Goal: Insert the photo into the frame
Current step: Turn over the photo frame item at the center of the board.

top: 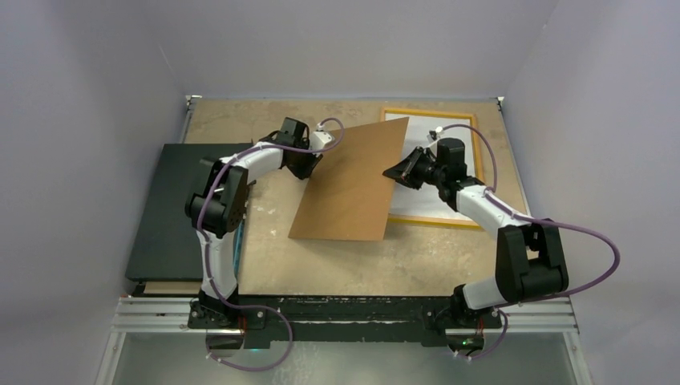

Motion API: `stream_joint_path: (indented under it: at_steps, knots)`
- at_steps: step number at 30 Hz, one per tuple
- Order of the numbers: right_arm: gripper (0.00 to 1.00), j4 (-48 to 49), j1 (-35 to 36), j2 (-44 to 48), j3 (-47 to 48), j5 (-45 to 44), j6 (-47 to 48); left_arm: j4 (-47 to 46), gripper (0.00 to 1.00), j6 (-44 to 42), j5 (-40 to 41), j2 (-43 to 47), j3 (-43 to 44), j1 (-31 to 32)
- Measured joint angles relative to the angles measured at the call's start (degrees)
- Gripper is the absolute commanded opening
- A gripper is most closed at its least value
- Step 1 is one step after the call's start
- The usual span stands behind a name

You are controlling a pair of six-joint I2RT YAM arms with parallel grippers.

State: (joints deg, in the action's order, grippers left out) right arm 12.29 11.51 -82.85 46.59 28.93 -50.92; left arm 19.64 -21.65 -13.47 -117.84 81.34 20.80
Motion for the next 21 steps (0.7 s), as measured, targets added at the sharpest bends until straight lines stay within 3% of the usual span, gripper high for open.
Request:
stream_joint_path:
  at_steps: [4, 6, 8, 13, 16, 21]
  knots:
    - [0.00, -1.81, 0.02, 0.00, 1.36, -0.04, -1.88, 6.10, 0.41, 0.07, -0.22, 2.86, -0.50, -0.04]
    - [0.00, -2.86, 0.13, 0.00, 2.14, -0.44, -2.56, 9.09, 0.68, -0.02, -0.76, 5.35, -0.50, 0.31]
    - [0.00, -4.52, 0.33, 0.00, 3.52, -1.05, -3.34, 12.24, 0.82, -1.51, -2.25, 9.31, -0.20, 0.52]
    - [0.00, -6.91, 0.55, 0.13, 7.93, -4.07, -7.13, 17.88, 0.85, -6.75, -5.99, 24.94, 0.17, 2.99]
    - [0.00, -6.71, 0.55, 0.15, 9.86, -6.03, -11.93, 19.85, 0.86, -11.13, -5.33, 34.45, -0.20, 9.38]
    - [0.00, -5.05, 0.55, 0.15, 12.66, -7.69, -20.41, 21.81, 0.86, -19.08, -2.56, 47.93, -8.46, 19.43]
